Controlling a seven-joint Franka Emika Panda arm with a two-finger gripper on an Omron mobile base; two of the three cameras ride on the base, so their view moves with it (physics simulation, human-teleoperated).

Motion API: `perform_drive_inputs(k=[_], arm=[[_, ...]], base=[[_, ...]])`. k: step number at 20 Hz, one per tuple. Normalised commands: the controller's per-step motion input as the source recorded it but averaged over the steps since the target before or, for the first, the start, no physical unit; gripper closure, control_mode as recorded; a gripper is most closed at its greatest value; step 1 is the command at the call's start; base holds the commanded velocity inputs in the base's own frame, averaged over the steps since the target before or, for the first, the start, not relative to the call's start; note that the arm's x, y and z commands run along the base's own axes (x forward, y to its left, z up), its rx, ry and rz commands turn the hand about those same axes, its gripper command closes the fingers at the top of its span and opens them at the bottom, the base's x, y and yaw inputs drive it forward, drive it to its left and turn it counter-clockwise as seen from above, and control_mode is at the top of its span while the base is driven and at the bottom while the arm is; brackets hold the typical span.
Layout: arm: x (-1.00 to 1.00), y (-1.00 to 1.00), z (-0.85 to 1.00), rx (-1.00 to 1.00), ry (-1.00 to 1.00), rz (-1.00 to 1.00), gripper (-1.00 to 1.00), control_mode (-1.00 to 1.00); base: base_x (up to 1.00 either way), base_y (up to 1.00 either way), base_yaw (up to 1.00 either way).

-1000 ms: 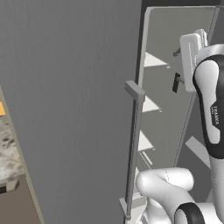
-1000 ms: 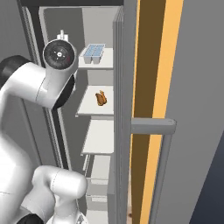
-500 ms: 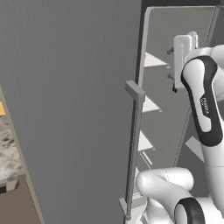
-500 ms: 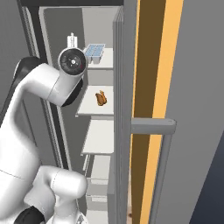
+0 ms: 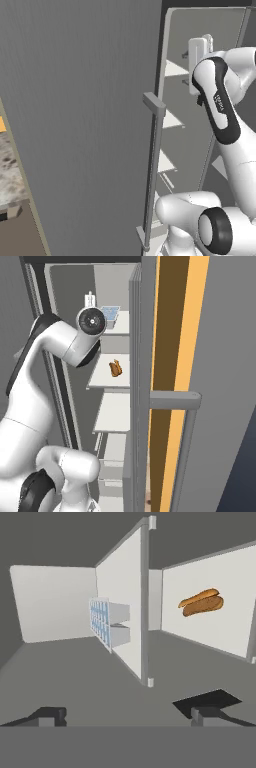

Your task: Open the freezer door, pick up the ice cube tray from the freezer, and place it on the dining counter.

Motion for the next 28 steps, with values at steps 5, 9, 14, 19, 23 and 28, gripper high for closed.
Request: perform_drive_inputs(k=[5,9,14,19,23,28], arm=[[0.34,0.00,-0.02,0.00,0.00,0.00,-1.00,-1.00],[0.32,-0.04,0.00,0.00,0.00,0.01,-1.00,-1.00],[0.45,0.00,0.00,0.00,0.00,0.00,-1.00,-1.00],[0.38,-0.11,-0.01,0.00,0.00,0.00,-1.00,-1.00],[0.32,-0.14,-0.05,0.00,0.00,0.00,-1.00,-1.00],[0.27,-0.05,-0.10,0.00,0.00,0.00,-1.00,-1.00]], base=[[0.00,0.00,0.00],[0.00,0.00,0.00],[0.00,0.00,0.00],[0.00,0.00,0.00],[0.00,0.00,0.00],[0.00,0.00,0.00]])
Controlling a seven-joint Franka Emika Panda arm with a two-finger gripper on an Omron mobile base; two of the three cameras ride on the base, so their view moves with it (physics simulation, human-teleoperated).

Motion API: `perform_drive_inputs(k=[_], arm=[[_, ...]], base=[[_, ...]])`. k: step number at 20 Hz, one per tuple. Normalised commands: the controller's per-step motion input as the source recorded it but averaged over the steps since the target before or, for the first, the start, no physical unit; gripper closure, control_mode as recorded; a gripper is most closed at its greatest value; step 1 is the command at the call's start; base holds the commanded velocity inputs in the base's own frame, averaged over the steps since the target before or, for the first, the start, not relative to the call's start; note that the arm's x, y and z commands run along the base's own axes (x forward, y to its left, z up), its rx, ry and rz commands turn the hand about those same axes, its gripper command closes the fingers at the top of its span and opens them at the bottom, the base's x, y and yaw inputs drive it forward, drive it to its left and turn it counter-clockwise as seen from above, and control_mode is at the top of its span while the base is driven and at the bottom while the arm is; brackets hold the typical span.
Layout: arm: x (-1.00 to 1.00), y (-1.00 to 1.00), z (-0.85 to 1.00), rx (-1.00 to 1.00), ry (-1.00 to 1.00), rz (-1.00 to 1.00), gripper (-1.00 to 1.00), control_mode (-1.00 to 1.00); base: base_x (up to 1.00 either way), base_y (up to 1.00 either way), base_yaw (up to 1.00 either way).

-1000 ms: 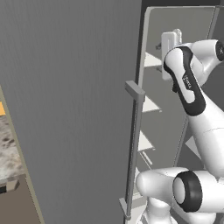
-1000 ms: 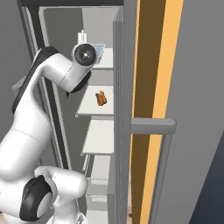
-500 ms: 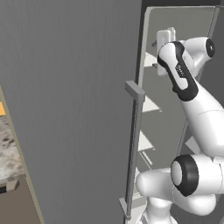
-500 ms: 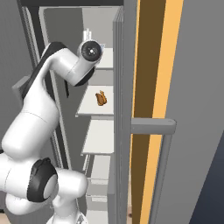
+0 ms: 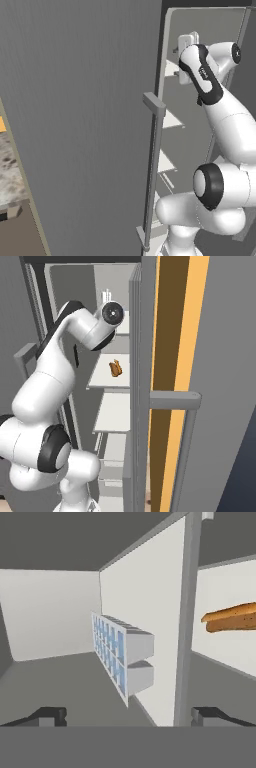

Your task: Open the freezer door, pick up the ice cube tray from the freezer, and place it on the dining counter.

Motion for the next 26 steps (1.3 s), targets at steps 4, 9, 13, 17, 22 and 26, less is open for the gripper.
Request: perform_drive_inputs(k=[4,9,13,17,22,26], arm=[[0.31,0.00,-0.13,0.00,0.00,0.00,-1.00,-1.00],[0.32,0.00,-0.11,0.00,0.00,0.00,-1.00,-1.00],[0.32,0.00,-0.15,0.00,0.00,0.00,-1.00,-1.00],[0.34,0.00,-0.16,0.00,0.00,0.00,-1.00,-1.00],[0.37,0.00,-0.11,0.00,0.00,0.00,-1.00,-1.00],[0.39,0.00,-0.03,0.00,0.00,0.00,-1.00,-1.00]], base=[[0.00,0.00,0.00],[0.00,0.00,0.00],[0.00,0.00,0.00],[0.00,0.00,0.00],[0.00,0.00,0.00],[0.00,0.00,0.00]])
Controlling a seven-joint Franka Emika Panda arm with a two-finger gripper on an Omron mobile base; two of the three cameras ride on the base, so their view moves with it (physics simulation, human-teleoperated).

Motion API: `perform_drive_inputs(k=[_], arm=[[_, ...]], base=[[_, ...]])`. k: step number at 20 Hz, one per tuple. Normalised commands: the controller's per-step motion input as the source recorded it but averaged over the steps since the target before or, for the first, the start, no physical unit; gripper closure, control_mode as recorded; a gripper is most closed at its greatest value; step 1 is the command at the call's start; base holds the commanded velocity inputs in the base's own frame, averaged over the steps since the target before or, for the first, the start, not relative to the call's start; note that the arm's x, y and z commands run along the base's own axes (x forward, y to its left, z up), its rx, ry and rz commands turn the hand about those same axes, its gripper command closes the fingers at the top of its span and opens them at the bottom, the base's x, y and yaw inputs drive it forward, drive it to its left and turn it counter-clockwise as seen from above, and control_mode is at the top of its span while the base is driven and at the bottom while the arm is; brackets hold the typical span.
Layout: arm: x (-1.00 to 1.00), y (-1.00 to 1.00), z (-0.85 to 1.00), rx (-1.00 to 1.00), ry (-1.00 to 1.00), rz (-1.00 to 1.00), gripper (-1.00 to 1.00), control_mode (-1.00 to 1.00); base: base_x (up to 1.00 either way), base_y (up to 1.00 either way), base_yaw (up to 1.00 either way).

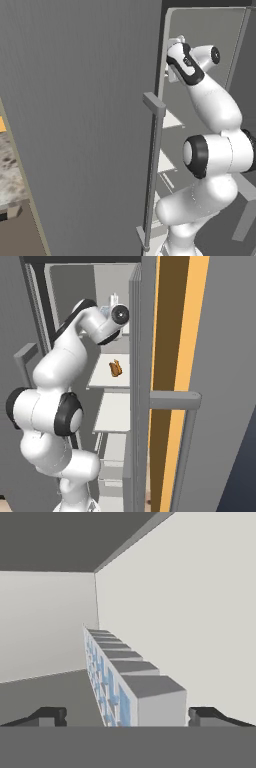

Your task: Open the freezer door, pick up the ice cube tray from the freezer, and place it on the dining counter.

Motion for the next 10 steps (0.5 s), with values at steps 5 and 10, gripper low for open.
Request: perform_drive_inputs(k=[5,10], arm=[[0.28,0.00,0.00,0.00,0.00,0.00,-1.00,-1.00],[0.12,0.00,0.00,0.00,0.00,0.00,-1.00,-1.00]], base=[[0.00,0.00,0.00],[0.00,0.00,0.00]])
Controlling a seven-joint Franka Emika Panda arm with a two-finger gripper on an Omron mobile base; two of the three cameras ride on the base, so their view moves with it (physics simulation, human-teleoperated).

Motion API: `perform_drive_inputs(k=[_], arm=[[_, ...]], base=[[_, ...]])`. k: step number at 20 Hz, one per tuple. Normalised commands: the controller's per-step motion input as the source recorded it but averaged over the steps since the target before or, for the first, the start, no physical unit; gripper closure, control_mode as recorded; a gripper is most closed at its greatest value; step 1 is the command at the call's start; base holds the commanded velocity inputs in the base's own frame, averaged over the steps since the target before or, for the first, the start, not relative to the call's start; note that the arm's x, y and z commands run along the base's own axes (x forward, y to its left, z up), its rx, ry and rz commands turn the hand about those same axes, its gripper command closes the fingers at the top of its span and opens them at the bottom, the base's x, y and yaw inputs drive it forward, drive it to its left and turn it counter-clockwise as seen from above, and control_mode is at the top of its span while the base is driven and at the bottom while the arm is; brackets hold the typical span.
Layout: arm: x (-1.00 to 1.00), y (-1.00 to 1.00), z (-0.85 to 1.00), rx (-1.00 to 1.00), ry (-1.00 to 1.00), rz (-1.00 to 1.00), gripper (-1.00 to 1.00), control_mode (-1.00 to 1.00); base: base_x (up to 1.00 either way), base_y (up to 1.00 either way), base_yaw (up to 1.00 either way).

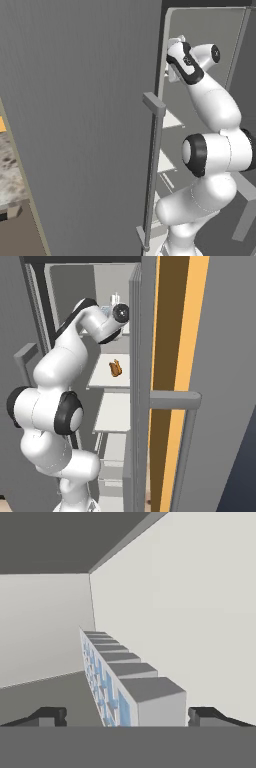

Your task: Open the freezer door, pick up the ice cube tray from the freezer, and place it on the dining counter.

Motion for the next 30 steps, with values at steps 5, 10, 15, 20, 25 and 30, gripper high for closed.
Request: perform_drive_inputs(k=[5,10,15,20,25,30], arm=[[0.02,0.00,0.00,0.00,0.00,0.00,-1.00,-1.00],[0.02,0.02,0.00,0.00,0.00,0.00,-1.00,-1.00],[0.00,0.02,0.00,0.00,0.00,0.00,-1.00,-1.00],[0.00,0.00,0.00,0.00,0.00,0.00,-1.00,-1.00],[0.00,0.00,0.00,0.00,0.00,0.00,-1.00,-1.00],[0.00,0.00,0.00,0.00,0.00,0.00,1.00,-1.00]], base=[[0.00,0.00,0.00],[0.00,0.00,0.00],[0.00,0.00,0.00],[0.00,0.00,0.00],[0.00,0.00,0.00],[0.00,0.00,0.00]])
